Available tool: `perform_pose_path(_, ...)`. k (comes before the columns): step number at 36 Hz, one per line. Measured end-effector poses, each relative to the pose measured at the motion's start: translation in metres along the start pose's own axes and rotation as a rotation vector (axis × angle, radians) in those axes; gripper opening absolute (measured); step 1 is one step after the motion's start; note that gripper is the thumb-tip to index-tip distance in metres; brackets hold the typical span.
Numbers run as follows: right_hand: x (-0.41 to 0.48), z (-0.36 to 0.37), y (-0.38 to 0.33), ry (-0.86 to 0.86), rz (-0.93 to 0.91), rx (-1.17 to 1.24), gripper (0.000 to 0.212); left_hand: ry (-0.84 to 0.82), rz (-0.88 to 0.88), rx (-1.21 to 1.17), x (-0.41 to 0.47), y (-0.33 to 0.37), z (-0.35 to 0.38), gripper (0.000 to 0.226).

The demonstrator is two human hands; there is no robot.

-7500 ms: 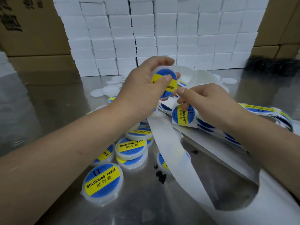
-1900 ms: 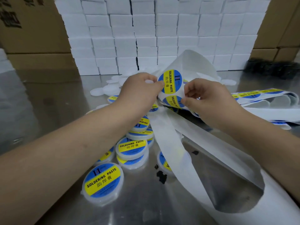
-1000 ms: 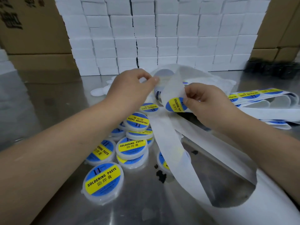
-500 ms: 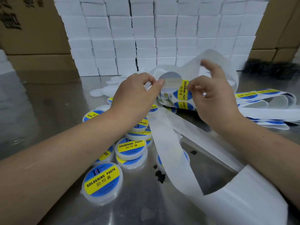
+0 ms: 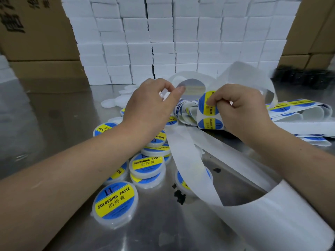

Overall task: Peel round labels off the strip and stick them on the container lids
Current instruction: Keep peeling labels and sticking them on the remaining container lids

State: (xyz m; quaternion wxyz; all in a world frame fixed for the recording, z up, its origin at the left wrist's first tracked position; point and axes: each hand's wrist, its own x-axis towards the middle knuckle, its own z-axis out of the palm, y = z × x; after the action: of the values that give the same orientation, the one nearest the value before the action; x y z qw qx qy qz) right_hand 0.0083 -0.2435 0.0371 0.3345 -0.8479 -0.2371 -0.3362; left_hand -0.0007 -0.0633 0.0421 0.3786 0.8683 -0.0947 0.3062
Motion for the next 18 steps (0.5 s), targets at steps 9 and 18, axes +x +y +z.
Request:
perform_pose_path(9,-0.001,-0.007,-0.009,-0.153,0.209,0.296,0.027,0.06,0.13,0.067,-0.003,-0.001,0.003,0.026)
perform_pose_path(18,-0.002,-0.003,-0.012,-0.108,0.289,0.386,0.025,0.05,0.254,0.204,-0.003,0.001,-0.003,0.043)
